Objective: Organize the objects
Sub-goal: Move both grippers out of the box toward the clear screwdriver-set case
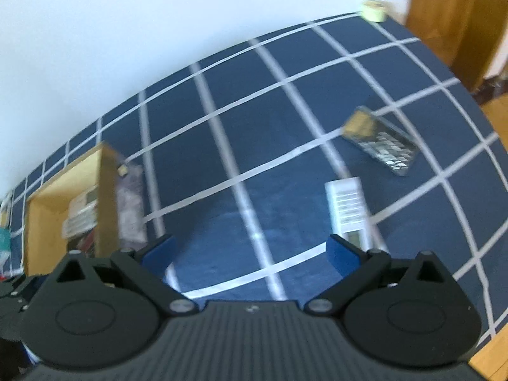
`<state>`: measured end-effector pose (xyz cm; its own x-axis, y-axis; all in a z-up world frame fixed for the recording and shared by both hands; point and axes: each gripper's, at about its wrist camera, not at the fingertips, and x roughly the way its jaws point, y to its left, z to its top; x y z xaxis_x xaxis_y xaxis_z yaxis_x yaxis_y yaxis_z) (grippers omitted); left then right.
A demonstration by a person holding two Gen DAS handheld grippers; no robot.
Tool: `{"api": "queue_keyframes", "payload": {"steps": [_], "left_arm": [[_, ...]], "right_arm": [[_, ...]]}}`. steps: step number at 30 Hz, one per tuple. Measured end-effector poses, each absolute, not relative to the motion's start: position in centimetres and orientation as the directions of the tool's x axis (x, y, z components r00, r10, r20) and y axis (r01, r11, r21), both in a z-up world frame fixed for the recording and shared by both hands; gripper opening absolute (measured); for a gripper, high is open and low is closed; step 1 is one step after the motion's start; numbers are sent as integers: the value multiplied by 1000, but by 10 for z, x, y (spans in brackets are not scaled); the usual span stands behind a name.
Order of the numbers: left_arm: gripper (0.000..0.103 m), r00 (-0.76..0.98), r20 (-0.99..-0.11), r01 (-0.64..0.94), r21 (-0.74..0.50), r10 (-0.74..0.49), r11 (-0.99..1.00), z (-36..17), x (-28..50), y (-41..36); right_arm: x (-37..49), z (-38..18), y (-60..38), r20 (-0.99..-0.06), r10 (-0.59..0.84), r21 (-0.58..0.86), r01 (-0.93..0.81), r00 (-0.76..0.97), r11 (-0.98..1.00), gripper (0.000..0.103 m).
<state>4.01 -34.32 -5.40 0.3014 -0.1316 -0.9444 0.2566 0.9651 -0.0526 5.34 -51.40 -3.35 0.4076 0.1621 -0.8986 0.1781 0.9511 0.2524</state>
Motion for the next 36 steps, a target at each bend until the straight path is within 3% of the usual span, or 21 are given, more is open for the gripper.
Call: {"api": "queue_keyframes", "payload": {"steps": [19, 36], "left_arm": [[103, 244, -951, 563, -21, -190, 826, -89, 117, -505], [103, 98, -985, 748, -23, -144, 663, -184, 192, -590]], "right_arm": [[89, -77, -664, -925, 55, 253, 503, 375, 826, 100], [146, -161, -711, -956, 76, 263, 719, 282, 643, 100]]}}
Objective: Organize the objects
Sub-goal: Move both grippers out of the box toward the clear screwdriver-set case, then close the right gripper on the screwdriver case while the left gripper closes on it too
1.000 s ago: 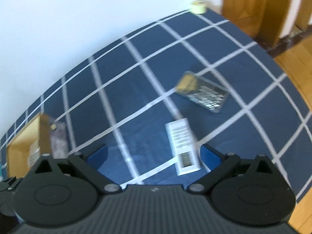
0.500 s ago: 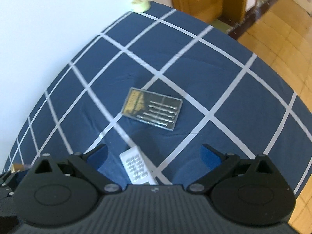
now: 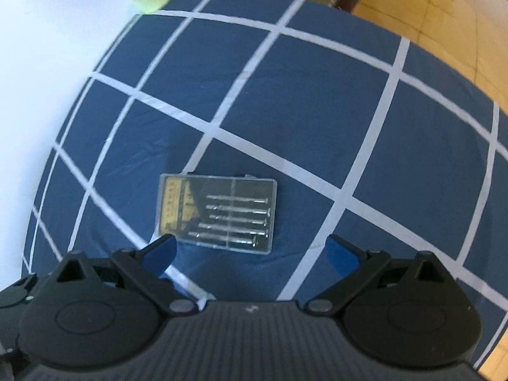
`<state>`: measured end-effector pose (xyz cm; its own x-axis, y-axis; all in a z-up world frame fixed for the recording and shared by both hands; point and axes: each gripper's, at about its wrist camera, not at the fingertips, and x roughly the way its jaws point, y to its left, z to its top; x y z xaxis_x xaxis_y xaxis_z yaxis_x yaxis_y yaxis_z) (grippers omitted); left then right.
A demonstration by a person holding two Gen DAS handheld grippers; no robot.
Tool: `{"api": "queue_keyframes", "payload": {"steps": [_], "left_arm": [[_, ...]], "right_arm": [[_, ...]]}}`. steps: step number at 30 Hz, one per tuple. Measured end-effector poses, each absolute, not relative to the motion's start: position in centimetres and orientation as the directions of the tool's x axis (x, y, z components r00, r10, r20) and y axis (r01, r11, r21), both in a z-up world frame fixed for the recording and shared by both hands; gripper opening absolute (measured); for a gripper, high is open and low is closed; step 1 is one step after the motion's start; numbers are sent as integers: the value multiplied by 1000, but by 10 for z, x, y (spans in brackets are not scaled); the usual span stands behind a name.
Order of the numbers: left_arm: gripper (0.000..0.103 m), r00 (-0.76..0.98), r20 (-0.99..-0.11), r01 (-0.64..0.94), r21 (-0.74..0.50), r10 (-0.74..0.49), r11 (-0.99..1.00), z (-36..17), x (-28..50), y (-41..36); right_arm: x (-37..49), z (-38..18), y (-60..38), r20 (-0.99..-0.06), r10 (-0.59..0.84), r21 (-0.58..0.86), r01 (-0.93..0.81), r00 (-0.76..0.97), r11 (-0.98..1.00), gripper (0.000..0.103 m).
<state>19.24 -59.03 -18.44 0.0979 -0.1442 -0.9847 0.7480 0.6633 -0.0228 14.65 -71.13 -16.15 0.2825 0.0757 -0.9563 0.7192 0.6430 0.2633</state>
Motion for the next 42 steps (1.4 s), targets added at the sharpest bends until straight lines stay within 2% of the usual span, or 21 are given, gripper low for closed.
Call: {"api": "queue_keyframes", "payload": {"steps": [16, 22, 25, 28, 30, 32, 42], "left_arm": [[102, 6, -983, 770, -112, -182, 628, -220, 211, -617], [96, -9, -981, 767, -130, -191, 629, -218, 212, -617], [90, -22, -979, 767, -146, -201, 625, -217, 212, -617], [82, -33, -978, 769, -158, -208, 619, -214, 213, -620], [76, -40, -976, 768, -167, -214, 618, -213, 211, -622], [72, -50, -974, 765, -179, -220, 618, -214, 211, -626], [71, -38, -979, 746, -160, -199, 646, -212, 208, -627]], "right_arm": [[175, -196, -714, -970, 48, 217, 749, 240, 626, 96], [177, -200, -712, -966, 76, 241, 747, 249, 619, 84], [178, -201, -713, -965, 78, 244, 745, 251, 621, 74], [179, -201, -711, -965, 73, 242, 739, 254, 629, 72], [179, -200, -710, -965, 63, 234, 730, 254, 642, 64], [179, -200, -711, -966, 61, 231, 728, 251, 645, 63], [176, -200, -714, -964, 72, 238, 707, 256, 666, 57]]}}
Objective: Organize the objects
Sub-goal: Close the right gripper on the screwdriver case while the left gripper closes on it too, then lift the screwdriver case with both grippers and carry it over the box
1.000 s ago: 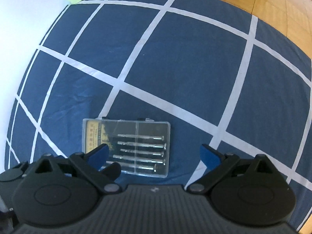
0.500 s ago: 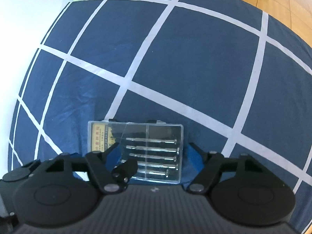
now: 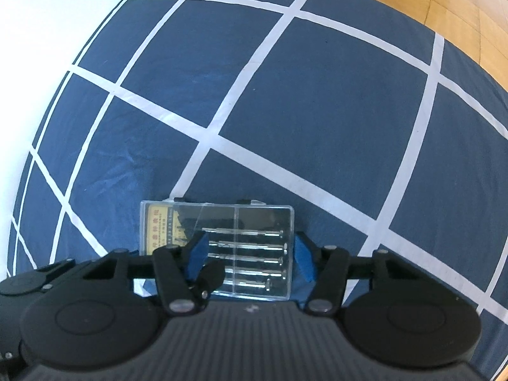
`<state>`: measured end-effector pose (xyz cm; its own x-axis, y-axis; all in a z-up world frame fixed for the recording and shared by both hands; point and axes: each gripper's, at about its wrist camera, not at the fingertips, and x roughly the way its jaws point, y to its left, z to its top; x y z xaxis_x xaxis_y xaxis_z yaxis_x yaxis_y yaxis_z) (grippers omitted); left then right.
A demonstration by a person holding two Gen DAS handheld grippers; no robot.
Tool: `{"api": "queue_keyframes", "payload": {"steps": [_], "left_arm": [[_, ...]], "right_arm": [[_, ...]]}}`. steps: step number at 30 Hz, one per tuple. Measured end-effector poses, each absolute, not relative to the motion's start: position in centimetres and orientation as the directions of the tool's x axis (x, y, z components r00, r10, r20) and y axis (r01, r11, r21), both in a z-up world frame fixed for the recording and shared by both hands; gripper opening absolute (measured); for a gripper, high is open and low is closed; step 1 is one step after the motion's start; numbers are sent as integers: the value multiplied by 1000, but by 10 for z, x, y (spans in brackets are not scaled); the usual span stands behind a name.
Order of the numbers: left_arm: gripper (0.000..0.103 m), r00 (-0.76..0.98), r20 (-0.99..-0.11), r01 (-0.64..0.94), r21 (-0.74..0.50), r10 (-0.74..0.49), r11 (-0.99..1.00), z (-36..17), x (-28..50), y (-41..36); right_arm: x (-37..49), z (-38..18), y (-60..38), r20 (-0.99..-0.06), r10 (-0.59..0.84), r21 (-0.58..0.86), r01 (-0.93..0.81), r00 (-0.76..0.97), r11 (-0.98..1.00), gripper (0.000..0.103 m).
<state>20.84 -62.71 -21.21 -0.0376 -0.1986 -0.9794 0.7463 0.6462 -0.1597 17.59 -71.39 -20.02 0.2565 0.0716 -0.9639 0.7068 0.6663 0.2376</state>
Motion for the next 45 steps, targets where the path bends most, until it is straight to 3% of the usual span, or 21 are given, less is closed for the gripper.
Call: {"api": "queue_keyframes", "payload": {"steps": [20, 45], "left_arm": [[71, 113, -970, 646, -91, -213, 758, -139, 192, -569], [71, 301, -939, 362, -50, -168, 931, -49, 96, -374]], "right_arm": [[178, -140, -671, -934, 87, 280, 556, 348, 783, 57], [104, -48, -496, -883, 210, 324, 220, 420, 920, 57]]}}
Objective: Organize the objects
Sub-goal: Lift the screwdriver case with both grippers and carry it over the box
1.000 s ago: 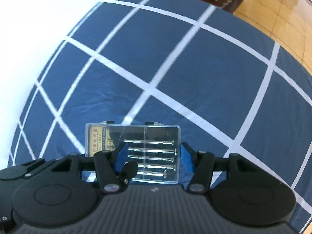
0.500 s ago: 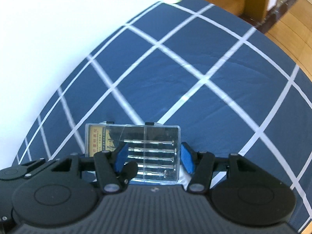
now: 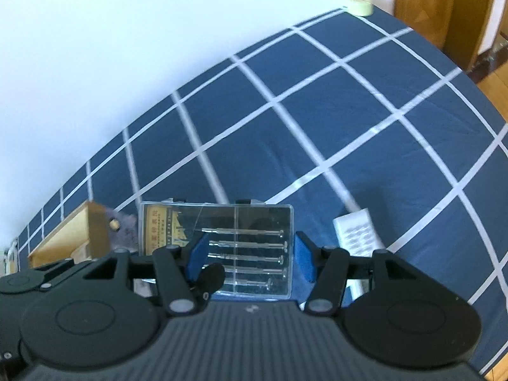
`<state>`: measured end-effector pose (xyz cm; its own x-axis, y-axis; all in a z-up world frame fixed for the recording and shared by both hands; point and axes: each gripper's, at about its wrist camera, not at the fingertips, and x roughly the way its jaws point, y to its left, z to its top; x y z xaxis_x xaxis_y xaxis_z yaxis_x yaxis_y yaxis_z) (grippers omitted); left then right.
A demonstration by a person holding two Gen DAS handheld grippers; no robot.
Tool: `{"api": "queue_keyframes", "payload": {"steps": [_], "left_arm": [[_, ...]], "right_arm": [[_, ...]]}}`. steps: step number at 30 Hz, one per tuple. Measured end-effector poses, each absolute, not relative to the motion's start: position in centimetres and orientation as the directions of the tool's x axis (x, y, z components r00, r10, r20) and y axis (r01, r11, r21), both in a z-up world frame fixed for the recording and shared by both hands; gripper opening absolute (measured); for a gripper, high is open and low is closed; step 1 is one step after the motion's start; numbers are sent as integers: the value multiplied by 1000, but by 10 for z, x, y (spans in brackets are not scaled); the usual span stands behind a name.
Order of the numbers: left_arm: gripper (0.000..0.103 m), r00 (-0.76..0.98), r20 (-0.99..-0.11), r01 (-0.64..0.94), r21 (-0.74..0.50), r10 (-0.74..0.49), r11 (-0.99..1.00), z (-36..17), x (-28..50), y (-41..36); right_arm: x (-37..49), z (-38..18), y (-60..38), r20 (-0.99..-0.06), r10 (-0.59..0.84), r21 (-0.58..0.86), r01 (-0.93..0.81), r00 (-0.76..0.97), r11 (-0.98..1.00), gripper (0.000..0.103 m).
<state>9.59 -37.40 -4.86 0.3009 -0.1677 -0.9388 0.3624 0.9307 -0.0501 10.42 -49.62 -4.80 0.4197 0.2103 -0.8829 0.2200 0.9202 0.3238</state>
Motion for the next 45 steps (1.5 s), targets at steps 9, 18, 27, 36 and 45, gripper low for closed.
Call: {"api": "queue_keyframes", "payload": {"steps": [9, 18, 27, 36, 45], "left_arm": [[71, 337, -929, 277, -56, -152, 959, -31, 77, -283], [71, 358, -924, 218, -57, -134, 974, -26, 70, -193], [71, 370, -922, 127, -67, -110, 990, -32, 79, -114], [71, 348, -931, 60, -96, -111, 994, -55, 110, -58], [71, 302, -945, 16, -129, -127, 992, -90, 151, -31]], "right_arm": [[85, -28, -409, -874, 239, 318, 126, 423, 940, 57], [75, -19, -317, -869, 270, 316, 44, 415, 948, 57], [80, -23, -232, -869, 302, 310, -43, 392, 950, 57], [109, -43, -168, -884, 306, 286, -107, 353, 952, 57], [152, -72, -129, -910, 285, 255, -136, 301, 957, 57]]}}
